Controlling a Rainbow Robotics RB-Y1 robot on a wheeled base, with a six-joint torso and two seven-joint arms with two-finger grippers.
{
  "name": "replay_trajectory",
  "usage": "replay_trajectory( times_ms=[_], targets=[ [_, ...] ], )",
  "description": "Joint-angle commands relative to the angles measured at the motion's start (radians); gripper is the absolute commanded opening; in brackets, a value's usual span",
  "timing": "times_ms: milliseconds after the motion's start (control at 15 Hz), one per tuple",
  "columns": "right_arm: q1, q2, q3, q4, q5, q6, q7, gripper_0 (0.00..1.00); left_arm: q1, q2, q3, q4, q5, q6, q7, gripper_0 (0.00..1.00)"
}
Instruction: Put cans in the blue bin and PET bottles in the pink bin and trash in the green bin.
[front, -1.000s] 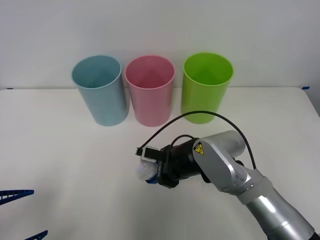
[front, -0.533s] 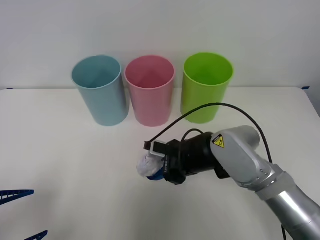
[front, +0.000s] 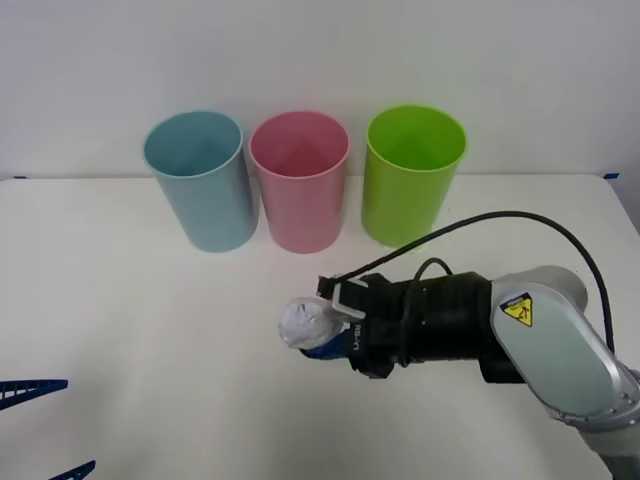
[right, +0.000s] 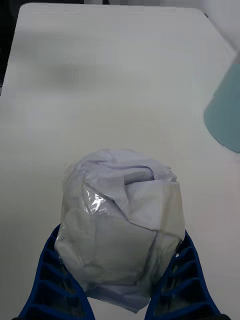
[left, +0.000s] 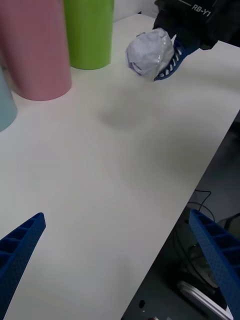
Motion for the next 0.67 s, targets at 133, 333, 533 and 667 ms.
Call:
replay_trajectory(
  times_ms=[133,333,533,667],
  targets=[
    [0.144,0.061,-0.115,-0.115,-0.021,-0.001,-0.016,0.00,0.000,0.000,0.000,0.000,0.000,0.000,0.000,1.00],
    [0.250,0.075,-0.208,-0.203,-0.065,0.001,-0.025,0.00,0.000,0.000,0.000,0.000,0.000,0.000,0.000,1.00],
    [0.275,0.078,-0.325,-0.238,-0.190,0.004,-0.045,0.00,0.000,0.000,0.000,0.000,0.000,0.000,0.000,1.00],
    [0.276,0.081,-0.379,-0.254,-0.239,0.010,-0.053,0.00,0.000,0.000,0.000,0.000,0.000,0.000,0.000,1.00]
  ],
)
